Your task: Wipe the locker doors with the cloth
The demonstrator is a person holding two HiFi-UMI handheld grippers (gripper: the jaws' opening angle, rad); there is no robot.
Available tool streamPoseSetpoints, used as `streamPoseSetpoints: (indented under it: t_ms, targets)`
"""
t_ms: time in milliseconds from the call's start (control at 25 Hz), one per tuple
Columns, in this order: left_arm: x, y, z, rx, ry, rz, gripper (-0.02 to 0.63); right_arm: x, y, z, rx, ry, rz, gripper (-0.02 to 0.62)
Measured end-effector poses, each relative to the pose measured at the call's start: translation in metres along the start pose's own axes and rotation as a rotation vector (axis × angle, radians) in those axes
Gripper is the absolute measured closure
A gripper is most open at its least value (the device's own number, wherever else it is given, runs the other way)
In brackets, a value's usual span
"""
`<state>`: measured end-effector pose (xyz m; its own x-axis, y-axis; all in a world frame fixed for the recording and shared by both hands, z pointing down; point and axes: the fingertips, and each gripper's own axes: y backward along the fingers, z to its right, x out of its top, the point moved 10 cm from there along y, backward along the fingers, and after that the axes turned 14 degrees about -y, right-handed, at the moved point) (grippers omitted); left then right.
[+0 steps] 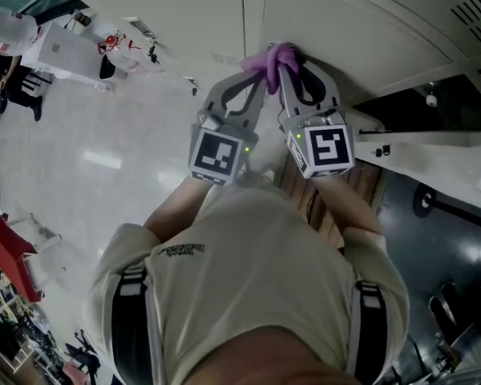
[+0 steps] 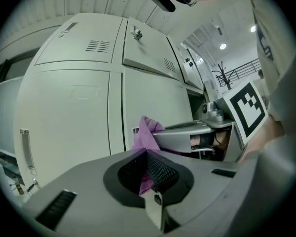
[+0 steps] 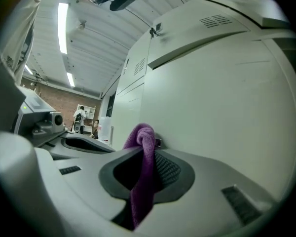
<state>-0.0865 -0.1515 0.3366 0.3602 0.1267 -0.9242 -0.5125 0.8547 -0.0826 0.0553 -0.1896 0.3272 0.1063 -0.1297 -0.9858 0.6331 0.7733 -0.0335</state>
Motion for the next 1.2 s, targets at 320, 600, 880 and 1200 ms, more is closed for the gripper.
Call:
streamPoseSetpoints:
  t_ms: [320, 600, 880, 1200]
  targets:
    - [0.007, -0.014, 0.007, -0.051, 0.008, -0.005, 0.606, 0.001, 0.008, 0.014, -0.041, -0.011, 0.002, 0.548]
    - [0.015, -0.035, 0.026, -0.141, 0.003, 0.023, 0.606, 0.006, 0.038, 0.039, -0.156, -0.020, 0.028, 0.548]
    - [0.023, -0.060, 0.050, -0.236, -0.007, 0.054, 0.606, 0.005, 0.070, 0.068, -0.300, -0.019, 0.031, 0.549]
    - [0.032, -0.087, 0.070, -0.306, -0.011, 0.099, 0.606, 0.003, 0.087, 0.083, -0.406, -0.025, 0.060, 0.549]
